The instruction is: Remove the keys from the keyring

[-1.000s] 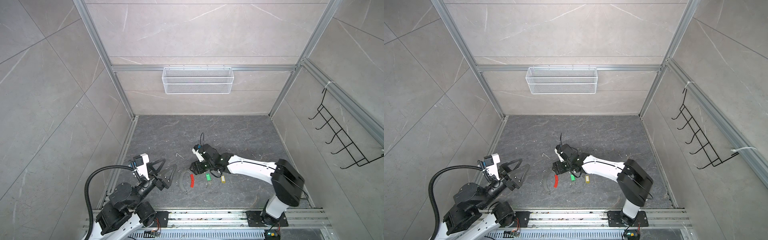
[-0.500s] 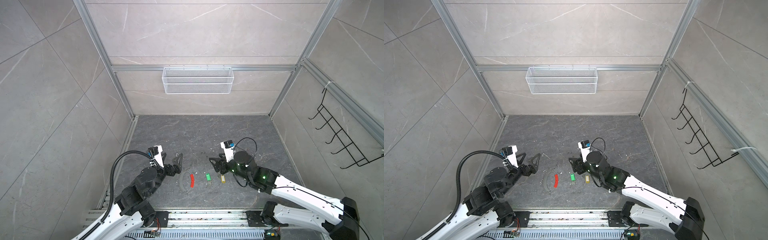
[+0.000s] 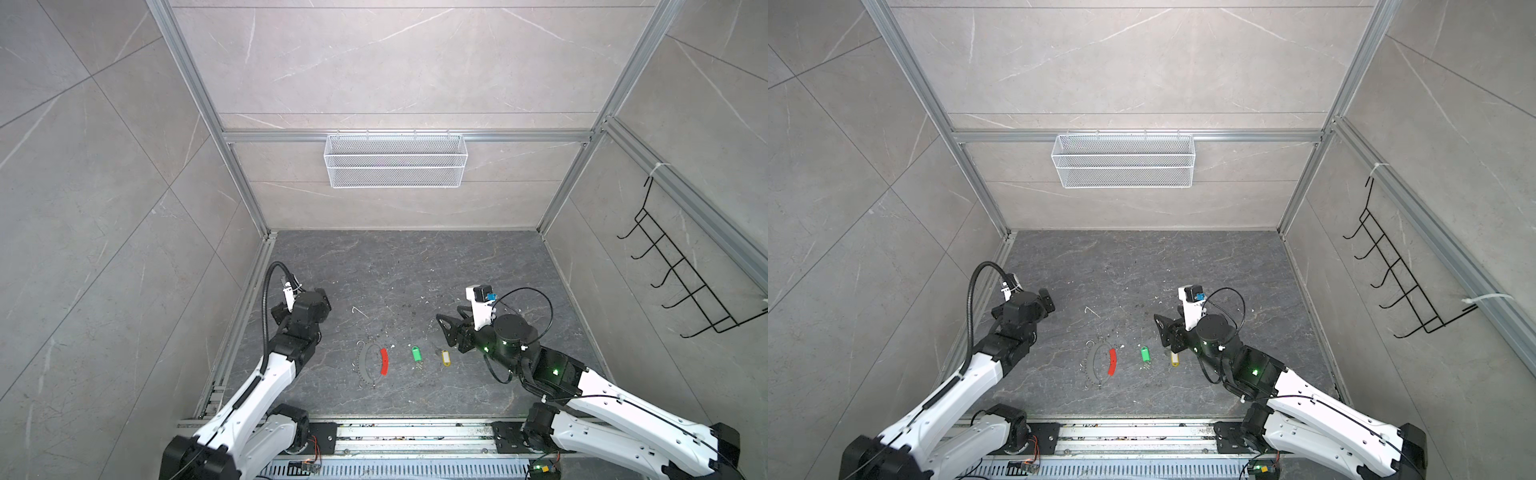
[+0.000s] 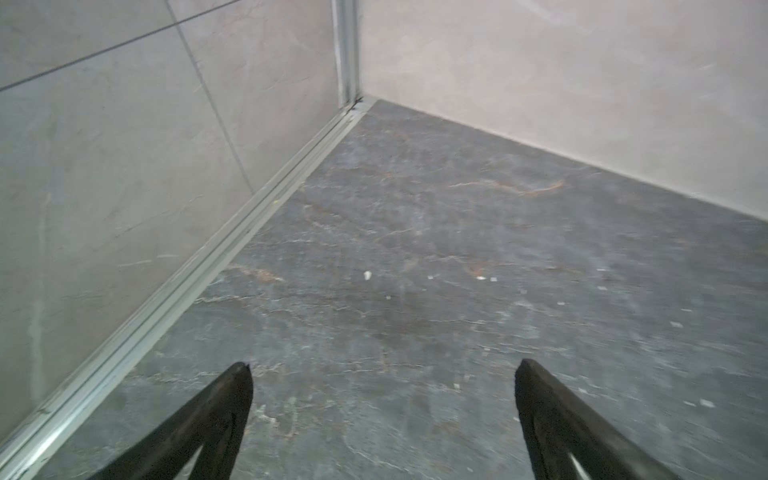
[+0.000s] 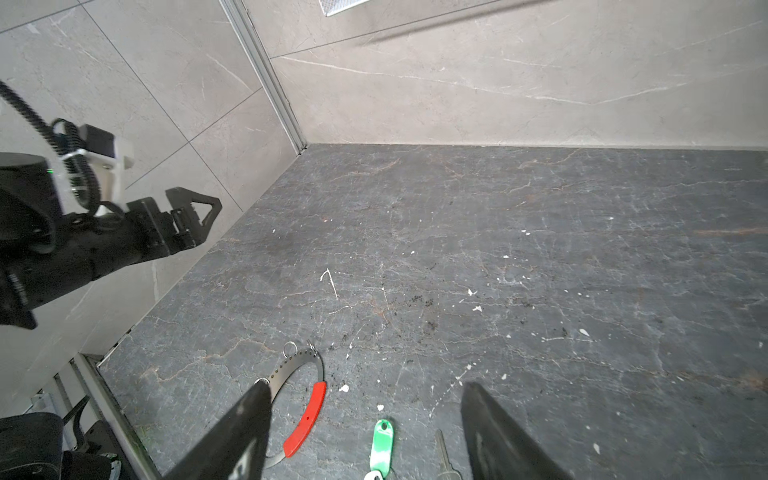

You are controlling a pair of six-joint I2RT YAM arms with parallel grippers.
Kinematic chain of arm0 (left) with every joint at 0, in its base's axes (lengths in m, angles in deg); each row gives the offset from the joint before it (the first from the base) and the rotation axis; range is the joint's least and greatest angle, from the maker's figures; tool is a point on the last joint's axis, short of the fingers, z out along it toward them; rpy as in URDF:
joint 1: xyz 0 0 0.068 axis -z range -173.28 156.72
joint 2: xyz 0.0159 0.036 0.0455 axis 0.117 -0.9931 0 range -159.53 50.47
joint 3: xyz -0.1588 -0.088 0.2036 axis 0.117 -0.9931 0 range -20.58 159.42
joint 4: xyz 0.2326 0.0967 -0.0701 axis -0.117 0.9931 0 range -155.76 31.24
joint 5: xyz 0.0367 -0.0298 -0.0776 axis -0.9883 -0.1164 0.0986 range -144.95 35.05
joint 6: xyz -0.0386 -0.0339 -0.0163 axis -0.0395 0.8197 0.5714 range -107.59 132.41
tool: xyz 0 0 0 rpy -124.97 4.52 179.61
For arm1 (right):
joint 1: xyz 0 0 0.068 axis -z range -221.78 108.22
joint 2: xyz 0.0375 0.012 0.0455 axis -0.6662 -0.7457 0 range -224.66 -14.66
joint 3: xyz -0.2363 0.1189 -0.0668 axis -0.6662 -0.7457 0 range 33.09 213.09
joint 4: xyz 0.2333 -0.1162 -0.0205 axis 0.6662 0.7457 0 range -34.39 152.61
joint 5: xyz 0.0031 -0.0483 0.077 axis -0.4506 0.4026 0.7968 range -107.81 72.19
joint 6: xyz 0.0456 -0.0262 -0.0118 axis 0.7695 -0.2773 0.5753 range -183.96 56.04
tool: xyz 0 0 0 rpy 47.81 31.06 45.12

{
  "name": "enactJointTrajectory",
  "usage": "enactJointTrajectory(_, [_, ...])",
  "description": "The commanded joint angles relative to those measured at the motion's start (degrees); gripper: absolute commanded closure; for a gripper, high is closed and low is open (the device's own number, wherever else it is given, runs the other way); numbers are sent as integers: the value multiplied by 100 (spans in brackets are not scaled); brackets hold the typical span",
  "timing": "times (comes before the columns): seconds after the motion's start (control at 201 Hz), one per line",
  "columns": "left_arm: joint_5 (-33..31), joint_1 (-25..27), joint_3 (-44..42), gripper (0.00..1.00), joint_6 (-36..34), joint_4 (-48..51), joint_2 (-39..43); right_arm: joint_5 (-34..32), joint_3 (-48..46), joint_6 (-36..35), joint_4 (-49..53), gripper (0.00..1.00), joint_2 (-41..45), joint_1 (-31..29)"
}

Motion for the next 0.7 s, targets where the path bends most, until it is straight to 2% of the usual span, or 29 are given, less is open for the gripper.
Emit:
enactJointTrajectory(0.0, [-661, -341, 280, 0, -394, -280, -600, -223, -87, -130, 214, 26, 247, -2])
enactJointTrajectory(0.1, [-524, -696, 48, 0, -796, -1059, -882, -332, -138, -154, 348, 26, 463, -4])
enactJointTrajectory(0.189, [-9, -962, -270, 0, -942, -1884, -1017, -480, -125, -179, 547, 25, 619, 0])
enactJointTrajectory(0.249, [96, -979, -516, 0, -1087, -2475, -1202, -556, -143, -180, 629, 25, 744, -4])
enactJointTrajectory(0.329, [61, -984, -519, 0, -1246, -2687, -1585, -558, -173, -172, 690, 24, 905, -4])
enactJointTrajectory(0.448, [378, -984, -623, 0, -1645, -3367, -2042, -593, -206, -164, 733, 22, 1026, 1])
enactJointTrajectory(0.503, [544, -1007, -523, 0, -1711, -3216, -2095, -603, -212, -171, 735, 21, 1040, -3])
enactJointTrajectory(0.608, [1148, -1028, -425, 1, -2272, -3263, -2252, -581, -222, -186, 677, 15, 1038, -3])
enactJointTrajectory(0.697, [1624, -1045, -8, 5, -2632, -2578, -2526, -488, -247, -236, 557, 13, 1015, 1])
